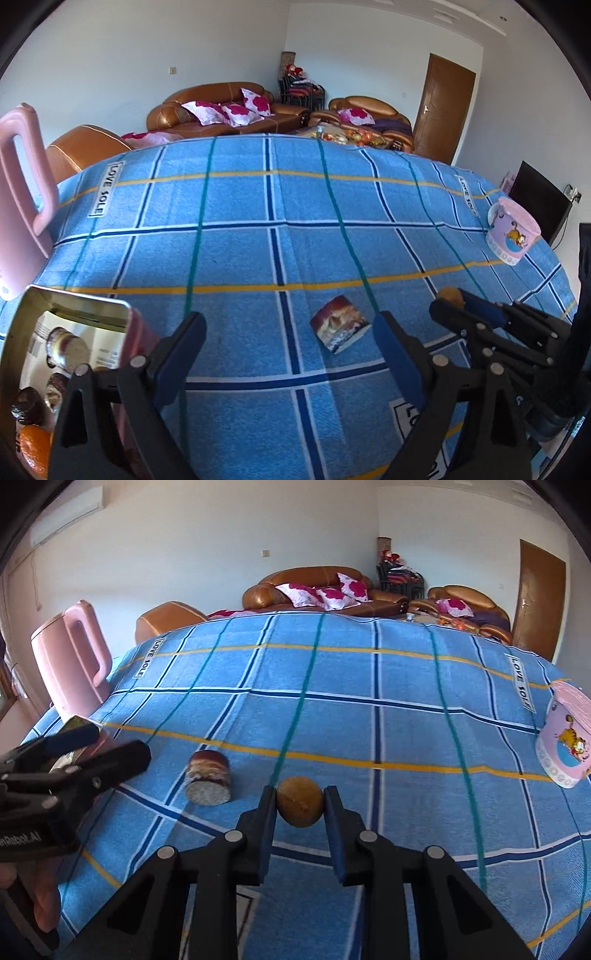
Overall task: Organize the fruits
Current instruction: 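Grasp a round brown fruit with the right tool while the left tool approaches a wrapped cake, then grasp the wrapped brown cake with the left tool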
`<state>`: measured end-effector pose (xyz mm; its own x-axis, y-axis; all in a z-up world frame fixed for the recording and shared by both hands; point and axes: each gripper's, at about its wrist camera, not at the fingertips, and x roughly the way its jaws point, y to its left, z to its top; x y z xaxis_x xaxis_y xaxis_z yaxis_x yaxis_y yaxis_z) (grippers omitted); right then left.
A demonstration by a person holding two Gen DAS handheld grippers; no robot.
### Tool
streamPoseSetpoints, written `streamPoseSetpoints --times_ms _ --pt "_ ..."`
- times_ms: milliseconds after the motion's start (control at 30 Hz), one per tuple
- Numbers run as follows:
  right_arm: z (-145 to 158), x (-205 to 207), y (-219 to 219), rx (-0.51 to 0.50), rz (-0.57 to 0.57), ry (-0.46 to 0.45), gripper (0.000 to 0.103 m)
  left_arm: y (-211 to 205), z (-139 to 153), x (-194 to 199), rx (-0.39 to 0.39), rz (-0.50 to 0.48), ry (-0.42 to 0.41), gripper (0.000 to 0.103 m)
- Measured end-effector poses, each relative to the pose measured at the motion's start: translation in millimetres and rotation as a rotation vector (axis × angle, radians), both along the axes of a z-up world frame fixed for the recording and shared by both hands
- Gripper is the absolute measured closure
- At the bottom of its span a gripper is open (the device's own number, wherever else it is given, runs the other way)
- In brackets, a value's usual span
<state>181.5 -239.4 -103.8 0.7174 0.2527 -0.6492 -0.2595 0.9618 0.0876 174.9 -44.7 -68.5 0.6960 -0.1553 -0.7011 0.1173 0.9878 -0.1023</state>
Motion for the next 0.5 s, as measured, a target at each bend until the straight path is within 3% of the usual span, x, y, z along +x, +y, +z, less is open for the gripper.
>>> streamPoseSetpoints --times_ms 67,400,500 --pt "1 0 -9 0.024 -0.014 -0.004 0.076 -8 -7 5 -0.006 -0.022 0.025 0.019" --pt "3 -3 -16 0.067 -0.019 -0.02 0.076 -28 -23 23 0.002 -0.075 0.083 0.027" --pt "3 -2 -17 0.075 -0.022 -0.019 0.076 -26 -27 27 -0.019 -0.079 0.105 0.037"
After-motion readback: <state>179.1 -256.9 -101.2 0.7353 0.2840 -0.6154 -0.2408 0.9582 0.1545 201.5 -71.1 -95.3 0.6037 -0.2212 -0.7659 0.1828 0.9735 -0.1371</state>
